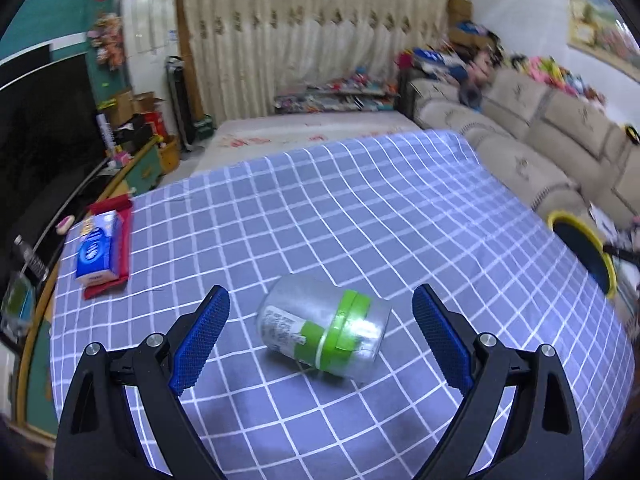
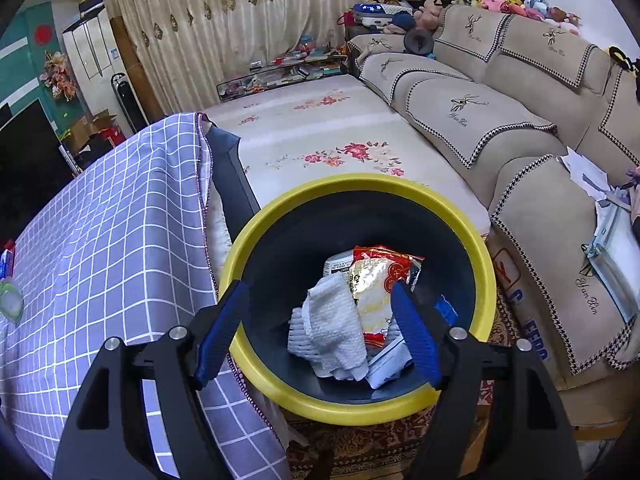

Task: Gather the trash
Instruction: 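Grasp the green-lidded plastic jar with the left gripper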

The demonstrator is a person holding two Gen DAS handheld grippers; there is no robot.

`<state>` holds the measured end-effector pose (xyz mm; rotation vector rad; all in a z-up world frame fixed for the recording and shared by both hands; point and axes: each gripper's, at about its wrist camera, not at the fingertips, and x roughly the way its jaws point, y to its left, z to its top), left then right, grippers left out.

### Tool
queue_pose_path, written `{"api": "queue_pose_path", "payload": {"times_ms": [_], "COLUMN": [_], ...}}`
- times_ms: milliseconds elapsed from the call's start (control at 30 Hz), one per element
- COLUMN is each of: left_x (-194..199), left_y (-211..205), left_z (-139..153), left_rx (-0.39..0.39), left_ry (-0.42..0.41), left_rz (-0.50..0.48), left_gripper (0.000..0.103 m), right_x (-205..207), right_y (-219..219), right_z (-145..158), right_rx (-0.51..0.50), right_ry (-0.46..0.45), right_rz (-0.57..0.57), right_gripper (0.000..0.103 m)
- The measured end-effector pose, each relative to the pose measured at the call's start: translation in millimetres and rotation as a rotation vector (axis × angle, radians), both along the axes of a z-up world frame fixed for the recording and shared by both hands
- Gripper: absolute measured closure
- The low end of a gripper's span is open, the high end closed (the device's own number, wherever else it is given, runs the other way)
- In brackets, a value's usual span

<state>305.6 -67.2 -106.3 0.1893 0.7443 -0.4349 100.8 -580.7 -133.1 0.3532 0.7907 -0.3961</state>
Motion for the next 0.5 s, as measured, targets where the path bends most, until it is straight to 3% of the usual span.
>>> {"api": "queue_pose_path", "payload": {"times_ms": [367,500], "left_x": [24,26], "left_y": [-10,-13], "left_z": [-25,-33], "left_rx": [0.07,0.092], "left_ry": [0.06,0.07], "left_rz": [-0.106,-0.111], "left_gripper": [0.012,0.024], "right_x": [-1,4], "right_y": [1,6], "right_z": [-6,-8], "right_rx": [0.024,0.026], "right_ry": [0.004,0.008], "right_rz": [0.005,0.017], "right_gripper": [0.031,0.031]}}
